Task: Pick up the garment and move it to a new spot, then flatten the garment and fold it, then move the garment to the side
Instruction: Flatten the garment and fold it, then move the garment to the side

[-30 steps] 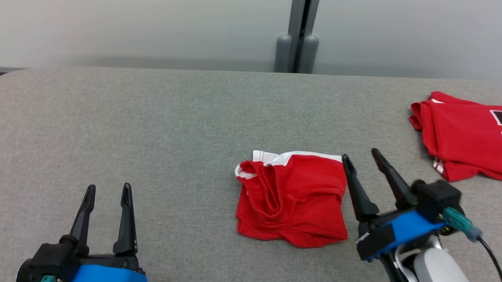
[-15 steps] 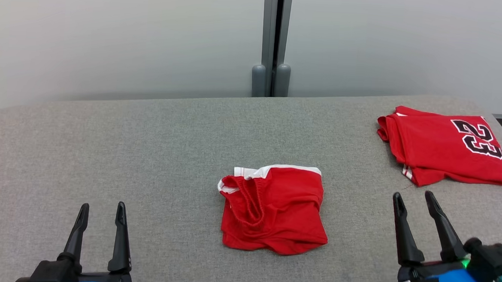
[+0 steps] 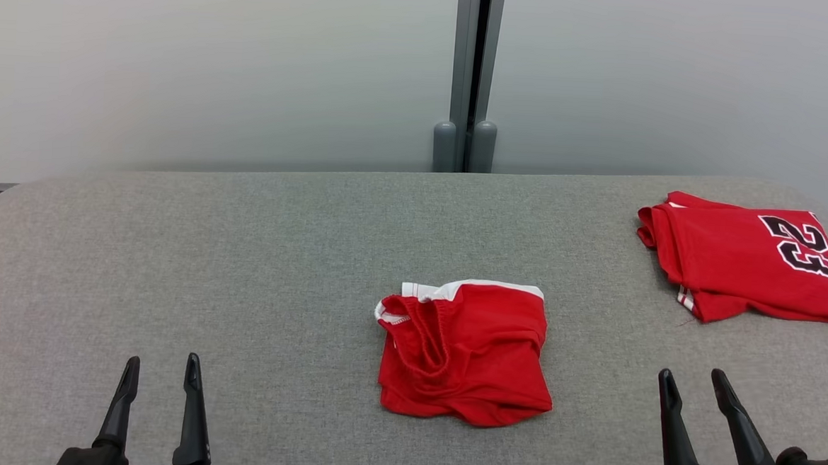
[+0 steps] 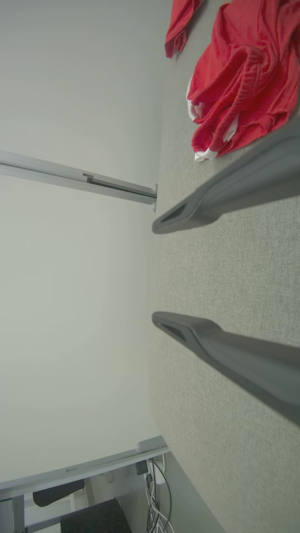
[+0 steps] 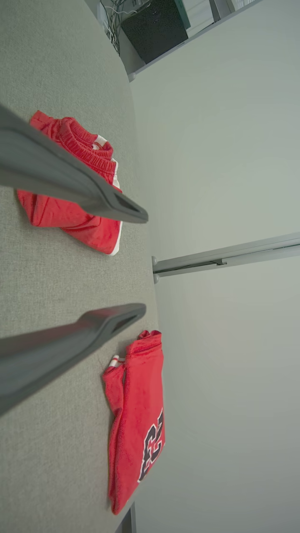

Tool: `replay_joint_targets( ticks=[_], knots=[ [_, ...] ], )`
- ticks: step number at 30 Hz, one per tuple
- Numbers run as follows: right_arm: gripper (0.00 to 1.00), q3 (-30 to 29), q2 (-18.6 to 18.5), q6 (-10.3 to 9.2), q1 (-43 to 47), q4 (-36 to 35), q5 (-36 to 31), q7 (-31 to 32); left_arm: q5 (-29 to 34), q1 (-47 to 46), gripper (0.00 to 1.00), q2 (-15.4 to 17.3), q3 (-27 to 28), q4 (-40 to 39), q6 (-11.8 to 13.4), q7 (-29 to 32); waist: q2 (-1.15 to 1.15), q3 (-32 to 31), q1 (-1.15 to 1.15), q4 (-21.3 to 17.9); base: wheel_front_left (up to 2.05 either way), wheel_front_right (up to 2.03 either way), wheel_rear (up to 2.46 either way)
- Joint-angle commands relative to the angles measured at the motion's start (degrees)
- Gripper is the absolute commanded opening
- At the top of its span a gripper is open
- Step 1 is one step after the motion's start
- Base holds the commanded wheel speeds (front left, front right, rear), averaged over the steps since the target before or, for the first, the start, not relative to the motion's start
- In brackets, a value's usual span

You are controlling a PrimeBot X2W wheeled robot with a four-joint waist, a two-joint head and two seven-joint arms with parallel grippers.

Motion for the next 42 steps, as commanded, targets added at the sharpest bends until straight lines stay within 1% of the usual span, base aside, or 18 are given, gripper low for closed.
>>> replay_joint_targets(
  ticks=[1, 11, 21, 26, 30, 34, 38, 42],
  knots=[
    [1.00, -0.25, 0.12, 0.04, 1.15, -0.03, 0.68, -0.10, 0.24, 0.51, 1.00, -0.03, 0.31, 0.24, 0.09, -0.24, 0.01, -0.07, 0.00, 0.20, 0.00, 0.00, 0.00],
    [1.00, -0.02, 0.13, 0.04, 2.03, 1.02, 1.71, -0.35, 0.32, 0.37, 1.00, -0.04, 0.61, 0.88, -0.13, -0.24, 0.01, -0.21, 0.00, 0.58, 0.00, 0.00, 0.00],
    [1.00, 0.38, 0.13, 0.04, 1.61, 2.19, 1.30, 0.46, 0.55, 0.00, 1.00, -0.04, 0.79, 0.88, -0.03, -0.24, 0.01, -0.15, 0.00, 0.57, 0.00, 0.00, 0.00],
    [1.00, 1.99, 0.12, 0.04, -2.39, 2.24, -0.05, 0.84, 0.43, -0.61, 1.00, -0.04, 0.46, 0.72, -0.03, -0.24, 0.01, 0.58, 0.00, 0.70, 0.00, 0.00, 0.00],
    [1.00, 3.55, 0.12, 0.04, -8.48, 3.41, -1.01, 1.97, 0.28, -1.94, 1.00, -0.03, -0.12, 0.48, 0.05, -0.24, 0.01, 2.20, 0.00, 1.18, 0.00, 0.00, 0.00],
    [1.00, 4.92, 0.11, 0.04, -15.83, 7.32, -1.69, 3.80, -0.05, -3.49, 1.00, -0.04, -1.03, 0.40, 0.19, -0.24, 0.01, 4.35, 0.00, 2.18, 0.00, 0.00, 0.00],
    [1.00, 5.04, 0.08, 0.03, -21.82, 14.17, -2.67, 4.71, -0.51, -4.84, 1.00, -0.05, -1.94, 0.64, 0.33, -0.24, 0.01, 6.56, 0.00, 3.55, 0.00, 0.00, 0.00],
    [1.00, 4.61, 0.08, 0.03, -25.84, 21.98, -3.11, 4.57, -1.00, -6.16, 1.00, -0.03, -2.69, 0.86, 0.61, -0.24, 0.01, 8.51, 0.00, 5.22, 0.00, 0.00, 0.00]
  ],
)
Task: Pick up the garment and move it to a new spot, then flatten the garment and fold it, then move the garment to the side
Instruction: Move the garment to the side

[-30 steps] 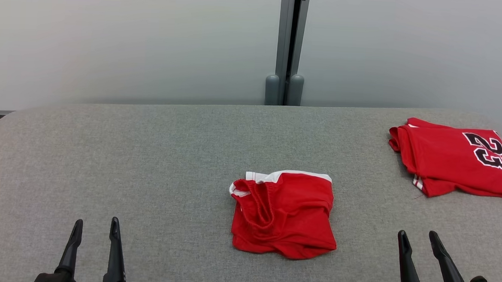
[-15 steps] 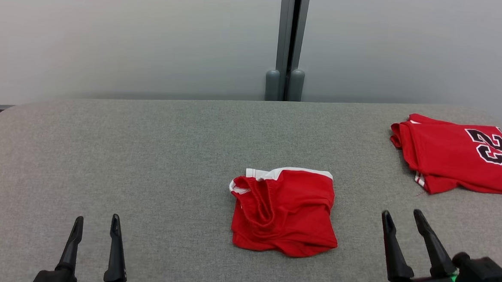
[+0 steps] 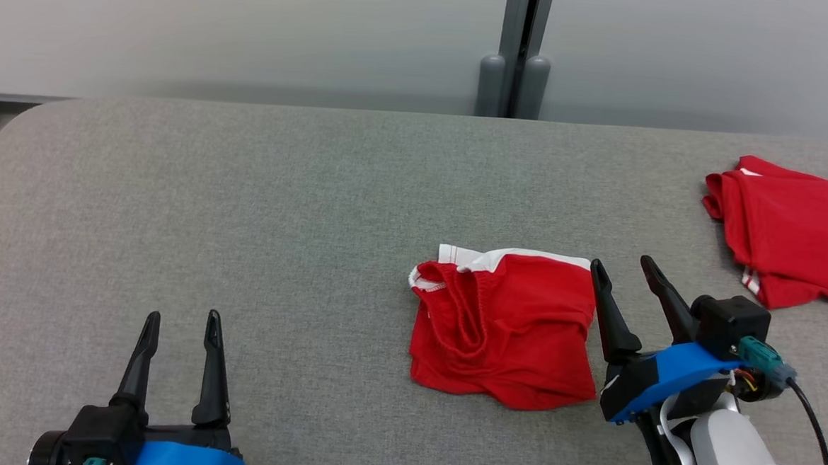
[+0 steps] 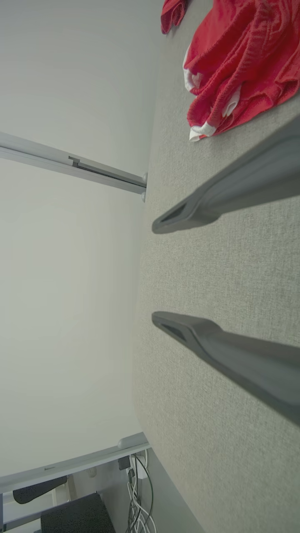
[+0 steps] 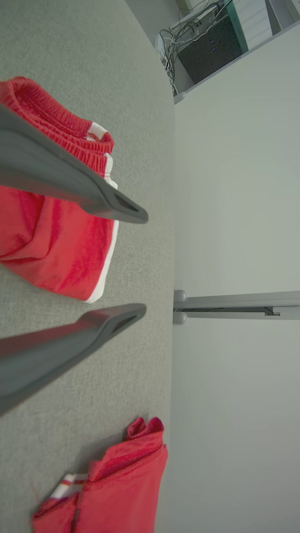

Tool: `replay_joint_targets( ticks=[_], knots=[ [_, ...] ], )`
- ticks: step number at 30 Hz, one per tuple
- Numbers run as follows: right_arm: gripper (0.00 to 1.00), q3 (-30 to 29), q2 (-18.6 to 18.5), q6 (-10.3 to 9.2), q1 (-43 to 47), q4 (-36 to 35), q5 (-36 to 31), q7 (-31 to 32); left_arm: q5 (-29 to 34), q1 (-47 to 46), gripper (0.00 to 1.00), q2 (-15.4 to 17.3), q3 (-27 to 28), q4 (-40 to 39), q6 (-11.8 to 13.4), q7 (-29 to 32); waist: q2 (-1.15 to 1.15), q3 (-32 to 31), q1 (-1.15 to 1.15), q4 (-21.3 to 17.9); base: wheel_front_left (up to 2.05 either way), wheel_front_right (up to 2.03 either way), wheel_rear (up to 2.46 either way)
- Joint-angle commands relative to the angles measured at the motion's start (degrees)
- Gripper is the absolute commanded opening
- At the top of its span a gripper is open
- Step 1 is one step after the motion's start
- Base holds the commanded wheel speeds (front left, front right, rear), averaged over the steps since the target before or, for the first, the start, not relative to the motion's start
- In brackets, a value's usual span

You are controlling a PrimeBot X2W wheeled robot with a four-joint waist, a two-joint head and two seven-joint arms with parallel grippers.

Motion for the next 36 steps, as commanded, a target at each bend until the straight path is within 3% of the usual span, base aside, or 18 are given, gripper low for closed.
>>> replay_joint_targets(
  ticks=[1, 12, 22, 23, 24, 32, 36],
  knots=[
    [1.00, -0.25, -0.08, 0.03, -2.14, 3.54, -0.63, -0.25, -0.29, -1.52, 1.00, -0.03, -0.40, 0.16, 0.33, -0.23, -0.01, 1.93, -0.01, 1.82, 0.00, 0.00, 0.00],
    [1.00, -1.56, -0.11, 0.02, -7.22, 22.01, 0.67, -3.88, -0.77, -4.62, 1.00, -0.05, -1.20, 0.61, 0.50, -0.23, -0.01, 6.20, -0.01, 4.75, 0.00, 0.00, 0.00],
    [1.00, 3.83, 0.05, 0.03, -6.30, 29.71, 7.29, -6.16, -1.12, -4.97, 1.00, -0.04, -1.68, 1.13, 0.73, -0.23, -0.01, 5.90, -0.01, 4.45, 0.00, 0.00, 0.00],
    [0.85, 4.70, 0.10, 0.03, -6.19, 30.04, 8.27, -6.42, -1.12, -5.03, 1.00, -0.04, -1.88, 1.16, 0.75, -0.23, -0.01, 5.83, -0.01, 4.41, 0.00, 0.00, 0.00],
    [0.00, 5.34, 0.15, 0.03, -6.29, 30.14, 8.79, -6.63, -1.18, -5.10, 1.00, -0.04, -2.02, 1.21, 0.80, -0.23, -0.01, 5.77, -0.01, 4.36, 0.00, 0.00, 0.00],
    [0.00, 3.56, -0.39, -0.04, -9.26, 30.31, 6.21, -8.78, -1.65, -4.77, 1.00, -0.04, -1.66, 0.80, 0.92, -0.22, -0.01, 5.71, -0.01, 3.22, 0.00, 0.00, 0.00],
    [0.00, 1.24, -0.96, -0.04, -9.37, 28.90, 3.71, -9.00, -1.64, -4.25, 1.00, -0.05, -1.57, 0.14, 0.82, -0.22, -0.01, 6.42, -0.01, 0.83, 0.00, 0.00, 0.00]
  ],
)
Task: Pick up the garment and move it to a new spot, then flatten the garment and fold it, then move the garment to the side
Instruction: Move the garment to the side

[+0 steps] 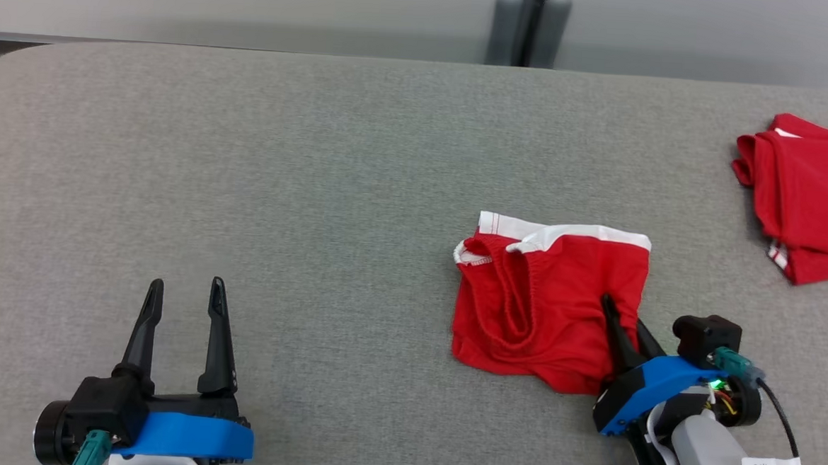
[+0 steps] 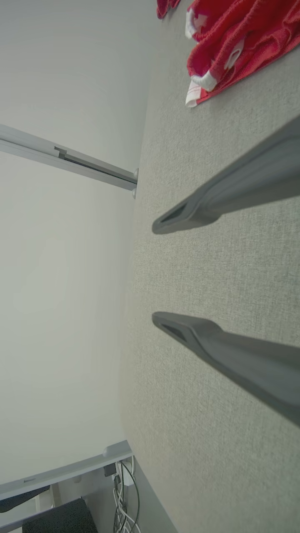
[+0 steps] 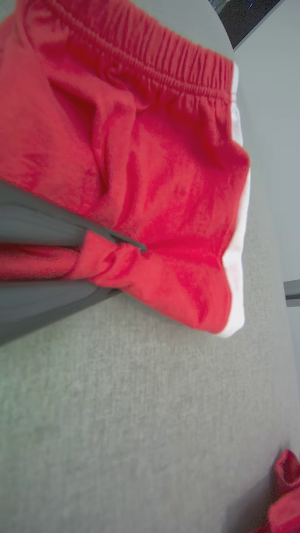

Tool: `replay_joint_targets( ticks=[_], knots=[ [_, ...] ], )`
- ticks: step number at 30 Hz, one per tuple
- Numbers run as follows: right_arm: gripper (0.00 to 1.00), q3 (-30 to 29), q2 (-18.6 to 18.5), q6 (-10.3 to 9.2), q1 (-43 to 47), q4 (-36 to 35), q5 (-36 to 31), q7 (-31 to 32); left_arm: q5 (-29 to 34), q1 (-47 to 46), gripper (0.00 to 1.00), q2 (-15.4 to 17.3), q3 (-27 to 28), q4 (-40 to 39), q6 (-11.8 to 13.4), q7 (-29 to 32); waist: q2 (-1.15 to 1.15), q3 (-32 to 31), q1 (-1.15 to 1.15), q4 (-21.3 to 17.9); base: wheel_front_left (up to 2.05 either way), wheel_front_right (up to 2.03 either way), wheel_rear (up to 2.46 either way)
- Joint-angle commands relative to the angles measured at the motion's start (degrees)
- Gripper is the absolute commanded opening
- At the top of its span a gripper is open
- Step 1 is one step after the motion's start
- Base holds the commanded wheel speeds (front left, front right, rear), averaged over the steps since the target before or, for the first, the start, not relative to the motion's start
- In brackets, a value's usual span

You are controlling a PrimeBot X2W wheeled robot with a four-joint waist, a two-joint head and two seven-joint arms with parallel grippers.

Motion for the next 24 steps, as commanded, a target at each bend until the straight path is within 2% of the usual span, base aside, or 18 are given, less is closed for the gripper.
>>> replay_joint_targets(
  ticks=[1, 7, 13, 24],
  knots=[
    [0.00, -0.77, -1.40, -0.10, -0.16, -0.44, -0.81, -0.13, 0.02, 0.11, 1.00, -0.08, 0.17, -0.36, -0.10, -0.24, -0.01, 0.14, 0.00, -1.47, 0.00, 0.00, 0.00],
    [0.00, -2.68, -3.35, -0.10, 1.77, -3.23, -1.79, -0.20, 0.91, -1.73, 1.00, -0.06, 0.12, -0.90, -0.27, -0.19, -0.01, 2.21, 0.00, -8.21, 0.00, 0.00, 0.00],
    [0.00, -4.45, -5.50, -0.06, 3.98, -6.36, -1.46, -0.27, 2.63, -4.75, 1.00, 0.59, 0.52, -0.78, -1.70, -0.19, -0.01, 3.57, 0.00, -14.52, 0.00, 0.00, 0.00],
    [0.00, -4.19, -7.58, -0.05, 5.65, -11.15, -1.95, -0.29, 3.45, -4.29, 1.00, 0.33, 0.76, -2.48, -2.12, -0.19, -0.01, 3.57, 0.00, -17.98, 0.00, 0.00, 0.00]
  ],
)
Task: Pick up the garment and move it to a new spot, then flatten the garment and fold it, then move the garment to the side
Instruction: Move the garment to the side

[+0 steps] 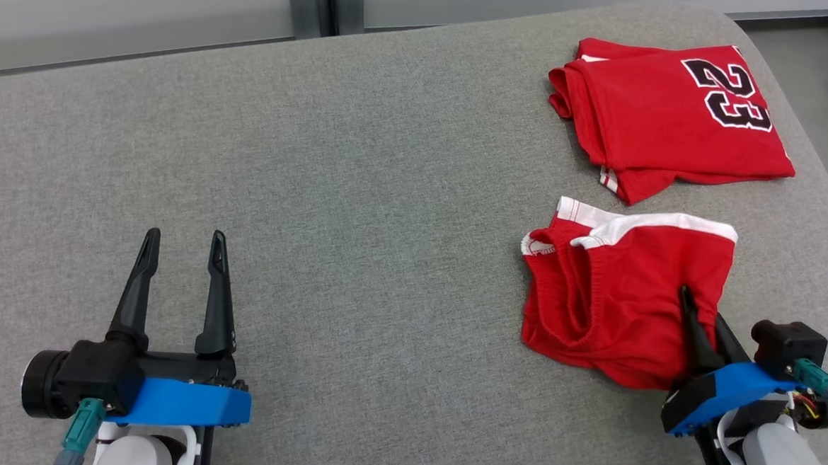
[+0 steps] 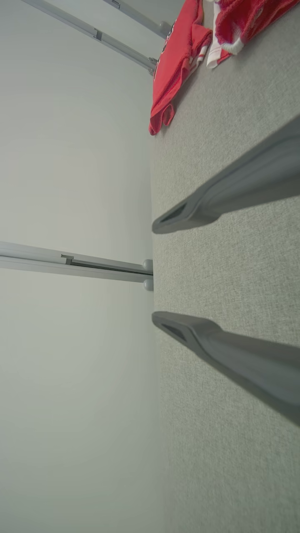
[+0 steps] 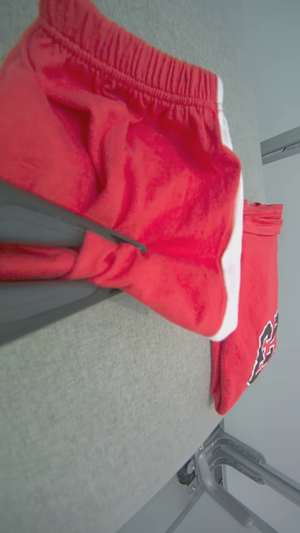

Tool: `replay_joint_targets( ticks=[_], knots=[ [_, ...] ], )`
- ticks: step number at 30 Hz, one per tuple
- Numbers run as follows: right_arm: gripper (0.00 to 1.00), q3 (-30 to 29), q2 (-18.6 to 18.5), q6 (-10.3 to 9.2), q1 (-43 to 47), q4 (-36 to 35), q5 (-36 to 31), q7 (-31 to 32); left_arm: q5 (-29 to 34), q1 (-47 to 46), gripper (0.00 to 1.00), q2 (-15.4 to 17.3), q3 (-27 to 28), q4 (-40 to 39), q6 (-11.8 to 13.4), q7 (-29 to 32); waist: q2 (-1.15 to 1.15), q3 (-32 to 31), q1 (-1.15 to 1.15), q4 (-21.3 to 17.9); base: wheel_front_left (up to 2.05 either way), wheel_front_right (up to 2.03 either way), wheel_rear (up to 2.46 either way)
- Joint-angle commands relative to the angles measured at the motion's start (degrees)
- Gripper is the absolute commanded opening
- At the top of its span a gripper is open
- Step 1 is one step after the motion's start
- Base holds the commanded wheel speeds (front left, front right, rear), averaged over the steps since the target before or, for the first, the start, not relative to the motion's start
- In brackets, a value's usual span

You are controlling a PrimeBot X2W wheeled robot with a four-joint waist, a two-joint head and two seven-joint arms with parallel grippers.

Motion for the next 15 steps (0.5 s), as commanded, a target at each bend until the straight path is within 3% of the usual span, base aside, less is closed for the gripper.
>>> replay_joint_targets(
  ticks=[1, 7, 15],
  knots=[
    [0.00, 0.84, -0.54, 0.02, -0.36, -1.95, -0.49, -0.15, 0.30, 0.31, 1.00, -0.02, 0.13, -0.23, -0.22, -0.13, 0.00, 0.04, 0.00, 0.05, 0.00, 0.00, 0.00],
    [0.00, 3.81, -2.25, 0.02, -4.64, -6.87, -2.54, -0.16, 0.47, -0.94, 1.00, -0.12, 0.04, -0.59, -0.41, -0.14, 0.00, 1.25, 0.00, 1.63, 0.00, 0.00, 0.00],
    [0.00, 9.05, -10.10, 0.02, -19.16, -5.04, -2.97, 3.30, 1.28, -3.63, 1.00, -0.04, -0.14, -1.68, -0.70, -0.14, 0.00, 5.85, 0.00, 5.27, 0.00, 0.00, 0.00]
  ],
)
